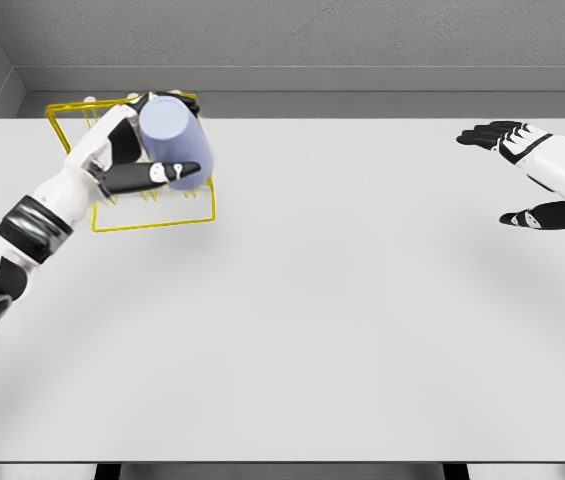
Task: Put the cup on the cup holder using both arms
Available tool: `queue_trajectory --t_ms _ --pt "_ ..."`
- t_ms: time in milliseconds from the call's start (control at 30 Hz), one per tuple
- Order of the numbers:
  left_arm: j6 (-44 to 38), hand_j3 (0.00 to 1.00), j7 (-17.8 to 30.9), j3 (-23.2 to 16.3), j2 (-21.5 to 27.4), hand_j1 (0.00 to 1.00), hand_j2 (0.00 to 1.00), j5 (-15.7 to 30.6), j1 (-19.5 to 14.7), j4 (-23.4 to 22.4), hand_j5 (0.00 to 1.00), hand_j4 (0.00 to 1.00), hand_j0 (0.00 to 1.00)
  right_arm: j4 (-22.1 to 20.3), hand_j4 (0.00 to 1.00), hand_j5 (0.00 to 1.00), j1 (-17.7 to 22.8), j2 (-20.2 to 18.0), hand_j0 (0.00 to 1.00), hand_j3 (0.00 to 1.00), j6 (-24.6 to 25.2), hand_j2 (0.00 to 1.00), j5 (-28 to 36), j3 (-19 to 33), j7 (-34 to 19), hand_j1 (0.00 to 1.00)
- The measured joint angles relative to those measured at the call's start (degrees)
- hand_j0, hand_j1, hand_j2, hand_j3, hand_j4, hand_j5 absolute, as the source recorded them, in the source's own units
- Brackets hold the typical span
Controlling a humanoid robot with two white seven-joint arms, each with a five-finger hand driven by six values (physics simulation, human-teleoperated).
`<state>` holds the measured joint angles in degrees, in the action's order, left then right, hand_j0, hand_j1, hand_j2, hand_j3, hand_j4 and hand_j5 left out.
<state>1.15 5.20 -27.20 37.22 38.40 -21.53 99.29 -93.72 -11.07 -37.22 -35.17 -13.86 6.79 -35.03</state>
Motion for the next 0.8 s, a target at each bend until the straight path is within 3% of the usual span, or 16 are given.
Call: queue_trajectory --t_ms 533,567,633,700,800 --pt "-0.17 0.63 0.03 -0.19 -2.64 0.63 0.63 -0.02 -2.55 -6.09 0.63 0.63 0.63 0.00 1.00 1.00 0.35 -0.06 1.00 1.00 0.00 1.00 -0.01 0.13 0.00 1.00" --pt "-0.19 0.66 0.04 -0.22 -2.76 0.66 0.66 -0.03 -2.55 -6.26 0.66 0.66 0.66 0.02 1.00 1.00 0.88 -0.05 1.00 1.00 -0.01 1.00 -0.02 0.31 0.00 1.00" --pt "-0.26 0.87 0.07 -0.33 -2.91 0.87 0.87 -0.05 -2.55 -6.47 0.87 0.87 0.87 0.01 1.00 1.00 0.88 -0.04 1.00 1.00 0.00 1.00 -0.01 0.58 0.00 1.00" --pt "-0.35 0.99 0.12 -0.42 -2.99 0.99 0.99 -0.13 -2.64 -6.57 0.99 0.99 0.99 0.00 1.00 1.00 0.88 -0.02 1.00 1.00 0.00 1.00 -0.01 0.71 0.00 1.00" --pt "-0.45 1.00 0.15 -0.52 -3.05 1.00 1.00 -0.27 -2.99 -6.64 1.00 1.00 1.00 -0.01 1.00 1.00 0.88 -0.01 1.00 1.00 0.00 1.00 0.00 0.80 0.00 1.00"
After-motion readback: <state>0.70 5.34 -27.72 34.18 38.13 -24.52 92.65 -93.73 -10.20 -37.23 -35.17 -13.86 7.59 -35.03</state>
